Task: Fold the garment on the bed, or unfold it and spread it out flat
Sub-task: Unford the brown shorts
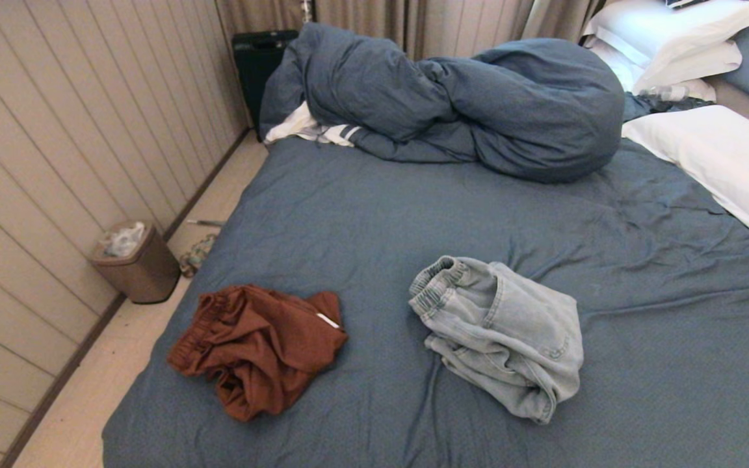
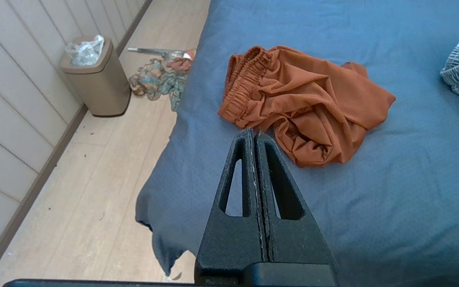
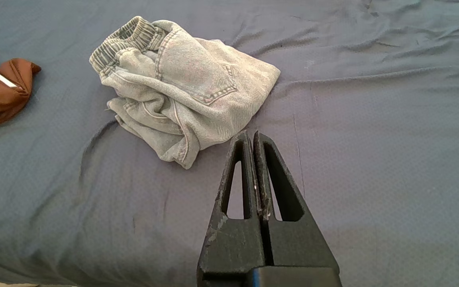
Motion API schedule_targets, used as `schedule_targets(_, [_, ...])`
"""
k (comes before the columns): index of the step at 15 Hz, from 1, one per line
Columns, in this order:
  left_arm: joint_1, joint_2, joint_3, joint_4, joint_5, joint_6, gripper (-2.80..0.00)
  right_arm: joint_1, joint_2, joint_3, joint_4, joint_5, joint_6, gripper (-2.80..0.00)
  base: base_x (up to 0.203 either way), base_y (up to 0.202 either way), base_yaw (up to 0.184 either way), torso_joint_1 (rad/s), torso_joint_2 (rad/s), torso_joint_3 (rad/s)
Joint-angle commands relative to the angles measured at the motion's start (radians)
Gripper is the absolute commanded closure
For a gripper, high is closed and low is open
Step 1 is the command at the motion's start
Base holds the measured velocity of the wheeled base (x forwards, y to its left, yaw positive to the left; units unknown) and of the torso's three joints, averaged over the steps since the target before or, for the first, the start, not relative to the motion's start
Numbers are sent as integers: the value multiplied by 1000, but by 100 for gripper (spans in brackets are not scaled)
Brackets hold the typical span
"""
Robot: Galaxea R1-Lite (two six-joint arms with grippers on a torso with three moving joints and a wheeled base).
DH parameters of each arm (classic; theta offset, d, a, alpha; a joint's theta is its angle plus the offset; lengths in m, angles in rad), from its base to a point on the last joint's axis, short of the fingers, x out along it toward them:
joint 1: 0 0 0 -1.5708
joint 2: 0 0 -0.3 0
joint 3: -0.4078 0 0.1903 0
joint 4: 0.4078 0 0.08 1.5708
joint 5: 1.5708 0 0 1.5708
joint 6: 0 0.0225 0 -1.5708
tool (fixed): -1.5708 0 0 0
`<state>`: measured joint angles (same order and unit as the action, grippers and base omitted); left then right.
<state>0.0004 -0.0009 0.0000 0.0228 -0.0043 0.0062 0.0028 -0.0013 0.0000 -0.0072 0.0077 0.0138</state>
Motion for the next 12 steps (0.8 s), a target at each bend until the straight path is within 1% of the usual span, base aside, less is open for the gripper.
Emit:
schedule_targets(1, [0, 2, 0, 0, 0, 0, 0, 1, -6, 3, 0, 0, 0, 0, 0, 0, 0, 0, 0, 0])
schedule_targets(10, [1, 1, 2, 0, 0, 1, 0, 0, -6, 3, 0, 0, 0, 0, 0, 0, 0, 0, 0, 0])
schedule_targets(12, [0, 1, 0, 0, 0, 1, 0, 0, -6, 3, 0, 0, 0, 0, 5, 89, -2, 1, -2, 0])
